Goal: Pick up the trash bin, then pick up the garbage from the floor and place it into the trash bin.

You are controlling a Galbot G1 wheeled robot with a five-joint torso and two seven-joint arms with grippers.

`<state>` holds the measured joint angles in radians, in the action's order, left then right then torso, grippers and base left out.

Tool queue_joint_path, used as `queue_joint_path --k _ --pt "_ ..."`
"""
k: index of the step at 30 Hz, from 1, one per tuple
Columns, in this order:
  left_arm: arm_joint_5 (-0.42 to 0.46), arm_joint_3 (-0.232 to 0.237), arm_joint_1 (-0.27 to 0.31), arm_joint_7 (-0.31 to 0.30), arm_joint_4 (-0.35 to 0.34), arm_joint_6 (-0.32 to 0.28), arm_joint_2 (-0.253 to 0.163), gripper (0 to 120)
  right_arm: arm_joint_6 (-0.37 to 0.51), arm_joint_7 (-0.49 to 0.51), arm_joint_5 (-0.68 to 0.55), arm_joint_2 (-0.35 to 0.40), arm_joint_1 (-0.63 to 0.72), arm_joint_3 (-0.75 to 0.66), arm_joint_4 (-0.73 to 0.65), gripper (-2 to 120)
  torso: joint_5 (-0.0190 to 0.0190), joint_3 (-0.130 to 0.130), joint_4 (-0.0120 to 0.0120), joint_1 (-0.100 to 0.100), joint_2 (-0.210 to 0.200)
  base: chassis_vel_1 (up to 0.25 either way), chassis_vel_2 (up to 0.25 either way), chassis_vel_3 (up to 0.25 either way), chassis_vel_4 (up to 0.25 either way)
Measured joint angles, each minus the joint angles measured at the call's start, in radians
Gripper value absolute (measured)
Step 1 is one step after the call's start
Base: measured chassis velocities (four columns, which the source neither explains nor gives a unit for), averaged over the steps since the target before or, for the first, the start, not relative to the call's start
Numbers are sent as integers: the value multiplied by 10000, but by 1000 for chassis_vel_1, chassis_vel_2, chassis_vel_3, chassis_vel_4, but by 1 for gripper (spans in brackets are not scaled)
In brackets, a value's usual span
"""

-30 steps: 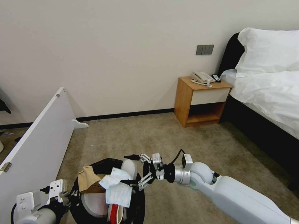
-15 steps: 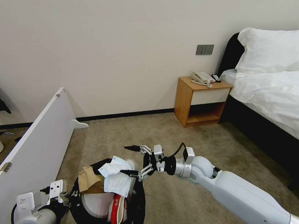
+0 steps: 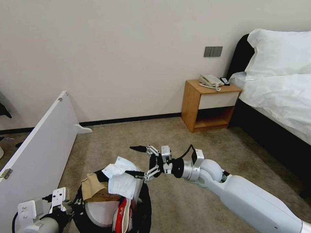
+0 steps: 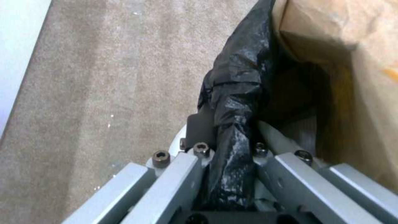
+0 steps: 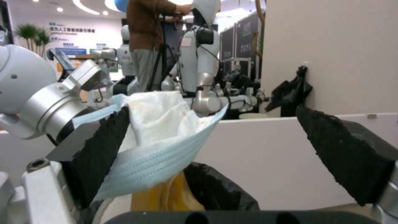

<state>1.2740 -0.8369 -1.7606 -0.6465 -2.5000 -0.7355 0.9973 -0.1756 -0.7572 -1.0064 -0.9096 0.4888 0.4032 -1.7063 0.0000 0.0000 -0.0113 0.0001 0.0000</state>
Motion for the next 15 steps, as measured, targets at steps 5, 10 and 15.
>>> queue_joint_path --k 5,10,15 --pt "96 -1 31 -6 0 0 -4 1 -125 12 166 -87 54 123 285 100 0 0 0 0 0 0 0 0 0" --pt "281 -27 48 -41 0 0 22 1 -206 -11 405 -156 168 278 611 100 0 0 0 0 0 0 0 0 0" --pt "458 -99 98 -103 0 0 20 1 -247 -38 576 -187 268 359 848 100 0 0 -1 0 0 0 0 0 0"
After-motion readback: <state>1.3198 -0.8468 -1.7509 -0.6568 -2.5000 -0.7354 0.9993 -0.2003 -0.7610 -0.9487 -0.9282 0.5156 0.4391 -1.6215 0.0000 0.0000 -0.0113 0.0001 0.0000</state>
